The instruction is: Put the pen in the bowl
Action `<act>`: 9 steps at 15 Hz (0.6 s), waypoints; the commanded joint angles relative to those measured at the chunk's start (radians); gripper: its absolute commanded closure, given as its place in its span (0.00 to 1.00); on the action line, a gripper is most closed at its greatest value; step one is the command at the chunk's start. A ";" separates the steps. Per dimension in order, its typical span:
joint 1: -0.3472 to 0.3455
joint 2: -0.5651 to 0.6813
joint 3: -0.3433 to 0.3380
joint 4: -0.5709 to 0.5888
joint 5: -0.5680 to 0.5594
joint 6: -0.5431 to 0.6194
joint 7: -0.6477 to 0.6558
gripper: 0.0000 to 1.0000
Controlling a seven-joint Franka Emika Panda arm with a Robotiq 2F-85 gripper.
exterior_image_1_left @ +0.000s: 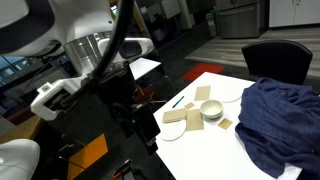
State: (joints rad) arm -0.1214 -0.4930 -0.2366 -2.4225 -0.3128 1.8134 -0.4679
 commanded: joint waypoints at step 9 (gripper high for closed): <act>0.028 0.011 0.040 0.006 0.000 0.045 0.034 0.00</act>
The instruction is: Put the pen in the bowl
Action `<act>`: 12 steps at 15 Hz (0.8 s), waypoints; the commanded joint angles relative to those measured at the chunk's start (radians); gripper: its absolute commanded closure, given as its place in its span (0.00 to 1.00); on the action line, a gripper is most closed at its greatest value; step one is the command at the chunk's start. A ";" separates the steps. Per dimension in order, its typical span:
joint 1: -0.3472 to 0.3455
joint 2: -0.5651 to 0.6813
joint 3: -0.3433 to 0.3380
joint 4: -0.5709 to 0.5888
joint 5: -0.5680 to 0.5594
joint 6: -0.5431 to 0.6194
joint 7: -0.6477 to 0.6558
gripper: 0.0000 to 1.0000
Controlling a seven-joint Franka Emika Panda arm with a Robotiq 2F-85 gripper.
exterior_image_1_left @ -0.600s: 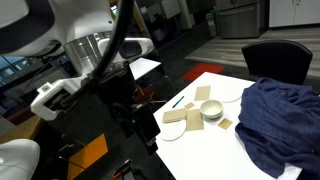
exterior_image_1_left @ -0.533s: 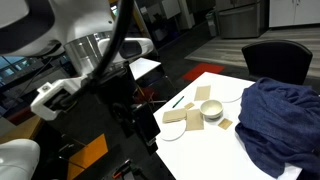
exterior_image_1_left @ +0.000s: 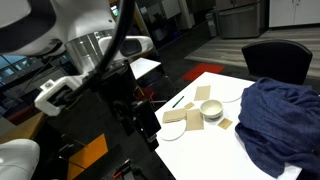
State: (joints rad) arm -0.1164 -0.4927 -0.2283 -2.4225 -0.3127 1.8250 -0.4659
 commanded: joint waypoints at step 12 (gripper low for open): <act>0.210 0.161 0.179 0.022 0.211 0.306 0.076 0.00</act>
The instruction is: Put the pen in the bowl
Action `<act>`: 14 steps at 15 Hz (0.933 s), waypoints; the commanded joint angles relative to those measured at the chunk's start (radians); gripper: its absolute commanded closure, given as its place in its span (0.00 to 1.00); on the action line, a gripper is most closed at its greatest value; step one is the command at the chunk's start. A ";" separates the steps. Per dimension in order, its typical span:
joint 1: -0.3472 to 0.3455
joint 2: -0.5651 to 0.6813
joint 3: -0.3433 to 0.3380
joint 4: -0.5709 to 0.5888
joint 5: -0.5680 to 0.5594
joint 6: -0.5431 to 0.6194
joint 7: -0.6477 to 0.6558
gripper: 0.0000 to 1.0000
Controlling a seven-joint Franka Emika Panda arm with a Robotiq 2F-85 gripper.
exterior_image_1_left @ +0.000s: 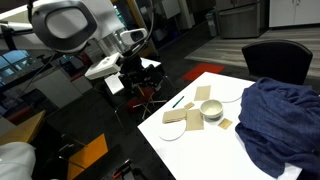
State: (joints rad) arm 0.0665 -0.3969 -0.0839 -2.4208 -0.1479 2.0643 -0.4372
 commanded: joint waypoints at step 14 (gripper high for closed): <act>0.092 0.488 0.237 0.131 0.083 0.545 0.431 0.00</act>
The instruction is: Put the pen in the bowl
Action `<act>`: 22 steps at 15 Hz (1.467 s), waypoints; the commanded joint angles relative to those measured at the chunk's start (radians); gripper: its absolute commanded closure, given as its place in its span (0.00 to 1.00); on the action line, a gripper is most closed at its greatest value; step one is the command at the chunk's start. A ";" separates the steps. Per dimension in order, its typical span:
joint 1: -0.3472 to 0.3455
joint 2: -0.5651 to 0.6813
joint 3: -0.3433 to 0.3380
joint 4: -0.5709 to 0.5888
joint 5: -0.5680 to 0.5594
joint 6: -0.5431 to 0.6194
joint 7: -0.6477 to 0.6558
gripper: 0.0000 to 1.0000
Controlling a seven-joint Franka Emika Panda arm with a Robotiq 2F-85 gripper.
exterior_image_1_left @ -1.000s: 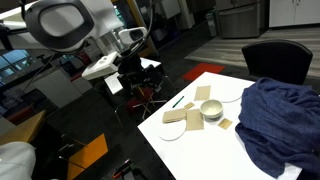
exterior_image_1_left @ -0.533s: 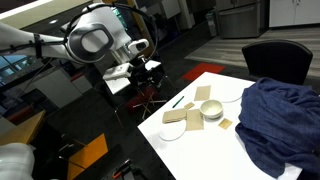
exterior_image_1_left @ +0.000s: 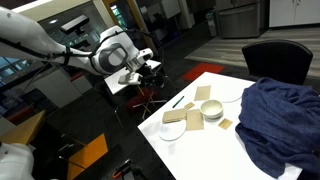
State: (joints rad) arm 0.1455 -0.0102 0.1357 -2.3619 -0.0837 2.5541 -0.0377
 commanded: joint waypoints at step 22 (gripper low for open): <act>0.313 0.820 -0.177 0.785 -0.121 0.068 0.399 0.00</act>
State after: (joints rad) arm 0.4279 0.7305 -0.0030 -1.6753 -0.1851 2.6452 0.3222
